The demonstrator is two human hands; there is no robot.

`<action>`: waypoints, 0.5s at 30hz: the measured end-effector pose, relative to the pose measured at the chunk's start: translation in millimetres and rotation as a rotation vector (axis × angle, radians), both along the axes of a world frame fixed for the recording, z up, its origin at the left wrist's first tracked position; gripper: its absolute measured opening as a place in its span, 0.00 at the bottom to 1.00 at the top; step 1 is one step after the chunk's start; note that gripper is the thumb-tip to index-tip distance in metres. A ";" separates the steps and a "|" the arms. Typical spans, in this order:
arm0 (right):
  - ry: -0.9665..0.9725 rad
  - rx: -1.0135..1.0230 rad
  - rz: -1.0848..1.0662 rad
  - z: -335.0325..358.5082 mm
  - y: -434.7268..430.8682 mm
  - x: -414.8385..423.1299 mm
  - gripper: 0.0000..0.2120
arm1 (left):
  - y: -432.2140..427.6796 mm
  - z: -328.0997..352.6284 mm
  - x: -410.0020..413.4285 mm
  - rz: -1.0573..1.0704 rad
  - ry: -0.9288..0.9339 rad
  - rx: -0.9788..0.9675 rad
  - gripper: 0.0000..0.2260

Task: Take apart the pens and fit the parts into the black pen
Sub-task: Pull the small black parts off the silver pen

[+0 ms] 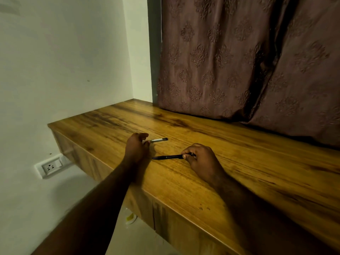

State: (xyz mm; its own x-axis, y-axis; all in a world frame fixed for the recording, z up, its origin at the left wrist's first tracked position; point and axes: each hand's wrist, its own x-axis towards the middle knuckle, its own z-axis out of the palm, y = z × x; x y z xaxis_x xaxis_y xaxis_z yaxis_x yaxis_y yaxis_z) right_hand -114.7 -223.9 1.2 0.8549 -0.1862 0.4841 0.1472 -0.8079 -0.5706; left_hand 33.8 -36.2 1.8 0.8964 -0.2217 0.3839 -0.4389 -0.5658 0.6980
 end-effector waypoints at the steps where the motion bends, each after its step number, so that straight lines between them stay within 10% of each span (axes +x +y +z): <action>1: -0.014 0.012 -0.011 -0.7 -1.0 1.7 0.06 | -3.6 -0.9 6.9 -0.033 -0.035 0.069 0.15; 10: -0.053 0.046 -0.017 -1.2 2.2 0.5 0.08 | -14.2 2.3 19.6 -0.009 -0.170 0.518 0.12; 15: -0.075 0.057 -0.026 0.8 0.2 -1.0 0.08 | -15.4 1.2 17.1 0.084 -0.101 0.342 0.10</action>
